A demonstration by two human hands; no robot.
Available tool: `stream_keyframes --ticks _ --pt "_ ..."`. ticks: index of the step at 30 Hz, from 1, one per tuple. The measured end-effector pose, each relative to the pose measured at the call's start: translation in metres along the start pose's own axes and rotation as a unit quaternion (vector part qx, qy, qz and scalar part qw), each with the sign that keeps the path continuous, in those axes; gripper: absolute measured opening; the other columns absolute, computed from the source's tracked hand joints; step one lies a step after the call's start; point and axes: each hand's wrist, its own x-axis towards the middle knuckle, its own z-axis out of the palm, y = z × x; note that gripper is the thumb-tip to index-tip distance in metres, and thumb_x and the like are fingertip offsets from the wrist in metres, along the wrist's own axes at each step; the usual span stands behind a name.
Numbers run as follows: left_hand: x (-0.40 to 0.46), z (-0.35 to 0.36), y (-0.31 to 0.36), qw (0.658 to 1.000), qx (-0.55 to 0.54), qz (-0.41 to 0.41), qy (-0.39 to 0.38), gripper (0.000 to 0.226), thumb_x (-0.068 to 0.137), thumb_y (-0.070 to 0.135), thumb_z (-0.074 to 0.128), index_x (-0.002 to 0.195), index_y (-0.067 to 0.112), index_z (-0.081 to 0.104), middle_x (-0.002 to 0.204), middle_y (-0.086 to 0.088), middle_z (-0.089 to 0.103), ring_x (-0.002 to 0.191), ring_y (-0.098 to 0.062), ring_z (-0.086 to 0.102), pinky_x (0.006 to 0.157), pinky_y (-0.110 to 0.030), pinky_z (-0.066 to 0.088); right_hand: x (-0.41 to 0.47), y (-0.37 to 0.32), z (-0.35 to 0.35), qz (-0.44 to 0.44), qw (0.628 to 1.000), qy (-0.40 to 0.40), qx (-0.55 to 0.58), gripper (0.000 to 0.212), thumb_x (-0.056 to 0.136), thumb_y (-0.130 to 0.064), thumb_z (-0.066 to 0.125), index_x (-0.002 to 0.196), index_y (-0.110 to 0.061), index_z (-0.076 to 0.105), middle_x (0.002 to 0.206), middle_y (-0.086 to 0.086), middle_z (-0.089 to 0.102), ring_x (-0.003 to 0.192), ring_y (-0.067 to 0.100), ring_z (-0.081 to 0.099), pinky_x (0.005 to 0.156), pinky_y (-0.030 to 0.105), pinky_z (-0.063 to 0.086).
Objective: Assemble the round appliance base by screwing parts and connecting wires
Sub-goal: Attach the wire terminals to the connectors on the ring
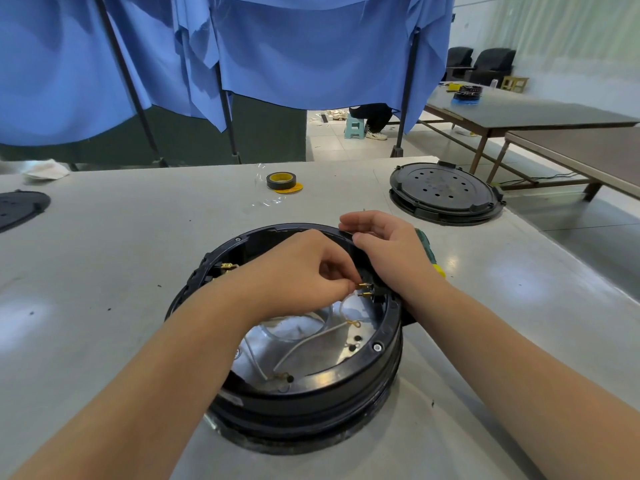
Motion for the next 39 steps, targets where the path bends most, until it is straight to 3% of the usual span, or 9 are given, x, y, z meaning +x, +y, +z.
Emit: stream_keyframes --ticks 24,39 --pt "0.0008 0.0032 0.0035 0.999 0.02 0.027 0.012 0.018 0.085 0.009 0.065 0.091 0.02 0.079 0.082 0.002 0.074 0.08 -0.017 0.066 0.079 -0.038 0.052 -0.0004 -0.0025 0.0039 -0.01 1.0 0.002 -0.005 0.041 0.084 0.006 0.045 0.091 -0.027 0.069 0.096 -0.001 0.071 0.087 0.011 0.067 0.064 0.013 0.051" --pt "0.0018 0.0042 0.0046 0.998 0.042 0.043 0.016 0.018 0.085 0.008 0.066 0.091 0.019 0.079 0.082 0.002 0.074 0.079 -0.016 0.065 0.078 -0.037 0.051 -0.0006 -0.0045 0.0038 -0.009 1.0 0.001 -0.018 0.039 0.085 0.006 0.045 0.095 -0.024 0.068 0.098 0.0 0.07 0.087 0.01 0.066 0.064 0.011 0.051"
